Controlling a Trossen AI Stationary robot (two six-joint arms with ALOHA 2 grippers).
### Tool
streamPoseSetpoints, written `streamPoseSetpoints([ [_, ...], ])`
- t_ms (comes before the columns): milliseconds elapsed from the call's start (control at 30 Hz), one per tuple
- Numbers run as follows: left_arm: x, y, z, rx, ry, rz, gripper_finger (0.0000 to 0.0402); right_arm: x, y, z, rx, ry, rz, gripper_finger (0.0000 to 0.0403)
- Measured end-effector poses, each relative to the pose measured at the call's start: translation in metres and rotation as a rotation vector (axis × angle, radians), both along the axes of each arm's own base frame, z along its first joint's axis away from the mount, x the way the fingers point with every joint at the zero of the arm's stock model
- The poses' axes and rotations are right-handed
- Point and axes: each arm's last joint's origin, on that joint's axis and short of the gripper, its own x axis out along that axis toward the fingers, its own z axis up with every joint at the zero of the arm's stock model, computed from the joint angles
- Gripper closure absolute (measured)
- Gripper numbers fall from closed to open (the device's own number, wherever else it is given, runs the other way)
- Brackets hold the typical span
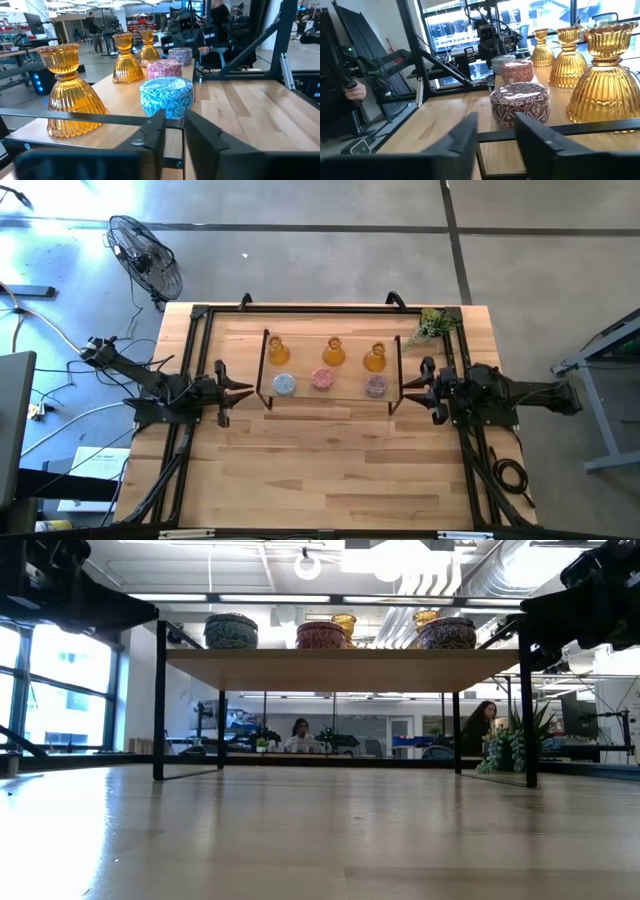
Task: Pick & Place candle stick holders
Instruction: Return to Home Position
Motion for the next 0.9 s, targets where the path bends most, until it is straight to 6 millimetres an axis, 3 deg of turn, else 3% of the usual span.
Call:
streamPoseSetpoints([
  [133, 0.0000, 0.0000, -0.0007, 0.004, 0.008, -0.001, 0.0388, 0.0000, 0.0003, 0.0002, -0.004, -0.002, 0.009, 0.0358],
  [200, 0.0000, 0.0000, -0.0005, 0.004, 0.008, -0.001, 0.0396, -0.0001, 0.0006, 0.0006, -0.010, -0.007, 0.019, 0.0391],
  [667, -0.0001, 0.0008, -0.0002, 0.002, 0.007, 0.027, 0.0398, -0.0001, 0.0003, 0.0014, -0.007, -0.015, 0.010, 0.0396],
  [900, -0.0001, 0.0009, -0.0008, 0.005, 0.014, 0.032, 0.0397, 0.0000, -0.0003, -0.0005, -0.099, 0.000, -0.014, 0.0395],
])
